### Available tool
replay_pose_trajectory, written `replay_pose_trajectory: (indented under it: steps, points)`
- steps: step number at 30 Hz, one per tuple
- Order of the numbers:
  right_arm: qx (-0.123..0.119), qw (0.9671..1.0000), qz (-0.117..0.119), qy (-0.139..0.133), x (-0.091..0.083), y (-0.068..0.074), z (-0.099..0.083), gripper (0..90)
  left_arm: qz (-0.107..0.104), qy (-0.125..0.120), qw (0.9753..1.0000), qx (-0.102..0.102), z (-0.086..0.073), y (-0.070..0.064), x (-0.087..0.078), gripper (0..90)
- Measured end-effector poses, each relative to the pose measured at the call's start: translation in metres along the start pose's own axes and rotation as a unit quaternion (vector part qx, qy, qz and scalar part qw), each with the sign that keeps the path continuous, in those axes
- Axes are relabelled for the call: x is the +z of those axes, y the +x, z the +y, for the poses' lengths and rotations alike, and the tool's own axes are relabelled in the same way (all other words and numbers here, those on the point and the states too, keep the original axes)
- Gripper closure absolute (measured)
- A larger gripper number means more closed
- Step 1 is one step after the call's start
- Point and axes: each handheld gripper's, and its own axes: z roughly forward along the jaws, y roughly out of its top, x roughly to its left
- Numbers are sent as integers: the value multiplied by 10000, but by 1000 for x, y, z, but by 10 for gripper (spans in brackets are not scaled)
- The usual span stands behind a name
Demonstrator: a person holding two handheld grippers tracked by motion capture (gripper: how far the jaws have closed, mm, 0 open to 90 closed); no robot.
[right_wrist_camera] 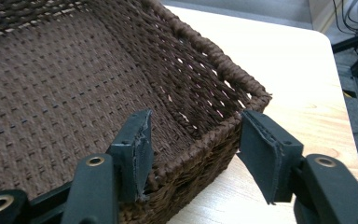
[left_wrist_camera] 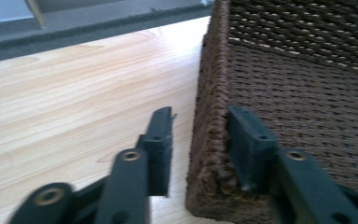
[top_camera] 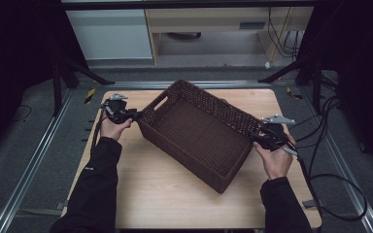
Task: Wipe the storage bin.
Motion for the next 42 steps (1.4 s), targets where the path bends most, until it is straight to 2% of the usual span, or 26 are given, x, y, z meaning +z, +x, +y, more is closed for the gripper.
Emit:
replay_pose_trajectory:
  steps: [4,6,13,16,19,21,25,29,31,33,37,39,42]
  points:
    - [10,9999,120,-94,-7,1,0,426,-139,65,9999,27,0,-5,-2,702]
    - [-12,9999,160,-51,-9,1,0,413,-77,43,9999,109,-3,-9,-5,707]
    - [-2,9997,261,28,-15,7,-1,411,-141,4,9999,16,-20,-22,-23,704]
    - [-44,9996,252,140,-12,9,-2,414,-138,1,9999,80,-26,-27,-30,696]
    - [-60,9993,263,266,-6,11,-5,433,-133,45,9996,245,-27,-30,-35,690]
    - [-13,9991,322,284,-2,12,-6,468,-107,-31,9996,245,-25,-29,-34,670]
    - [-32,9994,204,266,1,12,-5,511,-69,38,9997,217,-20,-24,-28,662]
    - [-47,9997,101,197,6,10,-3,540,-198,157,9994,244,-17,-26,-22,679]
    - [-15,9998,96,164,8,8,-2,539,-249,228,9991,244,-19,-29,-20,735]
    - [-8,9998,133,153,8,7,-1,526,-171,241,9992,262,-21,-31,-21,741]
    - [42,9997,257,36,-1,6,0,493,-173,205,9995,166,-26,-34,-24,749]
    - [47,9995,319,24,-3,6,0,484,-125,231,9994,233,-28,-38,-27,746]
    - [-37,9992,358,145,-2,9,-2,482,-54,272,9991,319,-32,-45,-33,734]
